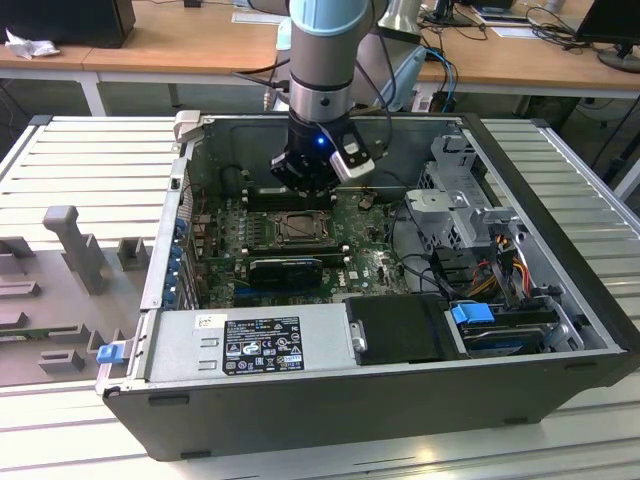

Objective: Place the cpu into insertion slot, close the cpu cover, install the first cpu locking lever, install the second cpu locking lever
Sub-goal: 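Install the second cpu locking lever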

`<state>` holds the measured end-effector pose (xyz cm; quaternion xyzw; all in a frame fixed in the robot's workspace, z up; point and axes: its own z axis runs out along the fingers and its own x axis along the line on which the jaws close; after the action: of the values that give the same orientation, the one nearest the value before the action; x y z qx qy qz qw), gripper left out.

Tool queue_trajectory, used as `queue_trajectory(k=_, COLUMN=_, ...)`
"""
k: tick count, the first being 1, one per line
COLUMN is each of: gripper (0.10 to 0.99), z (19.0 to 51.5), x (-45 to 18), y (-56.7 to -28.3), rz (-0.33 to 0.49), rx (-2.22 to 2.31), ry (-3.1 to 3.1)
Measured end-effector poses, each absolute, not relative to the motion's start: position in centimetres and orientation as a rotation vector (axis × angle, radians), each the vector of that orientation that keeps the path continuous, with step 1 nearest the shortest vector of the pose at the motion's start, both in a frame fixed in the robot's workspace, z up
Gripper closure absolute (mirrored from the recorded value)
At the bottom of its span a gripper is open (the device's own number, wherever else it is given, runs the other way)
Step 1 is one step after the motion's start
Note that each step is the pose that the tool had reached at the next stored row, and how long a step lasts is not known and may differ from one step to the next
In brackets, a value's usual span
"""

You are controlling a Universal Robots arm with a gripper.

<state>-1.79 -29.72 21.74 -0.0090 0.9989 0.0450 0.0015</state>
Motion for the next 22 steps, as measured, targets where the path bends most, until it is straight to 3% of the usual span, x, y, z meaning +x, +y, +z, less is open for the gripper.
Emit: queue_trajectory(k=22, gripper=0.980, z=21.9, x=-1.8, y=-32.0, rz=0.141, rx=-0.028, ry=3.135)
